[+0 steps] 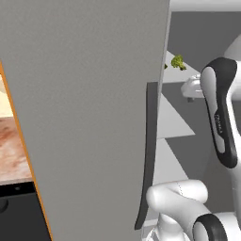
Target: Take the tangerine, lemon wedge, and broccoli from the freezer and place them in the bowl on the counter.
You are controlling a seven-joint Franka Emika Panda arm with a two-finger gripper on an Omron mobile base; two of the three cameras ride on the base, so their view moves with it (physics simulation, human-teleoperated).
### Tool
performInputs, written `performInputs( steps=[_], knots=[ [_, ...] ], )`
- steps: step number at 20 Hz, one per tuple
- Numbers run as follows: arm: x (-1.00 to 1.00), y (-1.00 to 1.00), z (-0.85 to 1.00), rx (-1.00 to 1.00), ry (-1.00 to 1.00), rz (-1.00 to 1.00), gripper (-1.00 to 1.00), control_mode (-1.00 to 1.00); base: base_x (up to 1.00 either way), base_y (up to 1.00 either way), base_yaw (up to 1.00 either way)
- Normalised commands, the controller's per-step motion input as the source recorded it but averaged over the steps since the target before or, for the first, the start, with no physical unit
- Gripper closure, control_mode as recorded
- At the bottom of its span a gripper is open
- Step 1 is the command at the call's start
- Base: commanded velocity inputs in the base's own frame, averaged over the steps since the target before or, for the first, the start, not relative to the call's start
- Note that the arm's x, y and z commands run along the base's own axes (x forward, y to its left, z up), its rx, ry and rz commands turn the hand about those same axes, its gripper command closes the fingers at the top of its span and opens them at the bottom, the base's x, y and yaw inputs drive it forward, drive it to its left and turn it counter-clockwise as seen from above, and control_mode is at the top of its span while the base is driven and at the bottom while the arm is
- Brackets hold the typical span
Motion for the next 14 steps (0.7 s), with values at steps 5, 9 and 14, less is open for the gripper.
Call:
performInputs(
  steps=[5,9,14],
  knots=[
    [0.59,0.00,0.00,0.00,-0.04,0.00,-1.00,-1.00,0.00,0.00,0.00],
    [0.48,-0.08,0.05,0.00,-0.01,-0.02,-1.00,-1.00,0.00,0.00,0.00],
    [0.34,-0.07,0.06,-0.04,-0.02,-0.01,-1.00,-1.00,0.00,0.00,0.00]
  ],
)
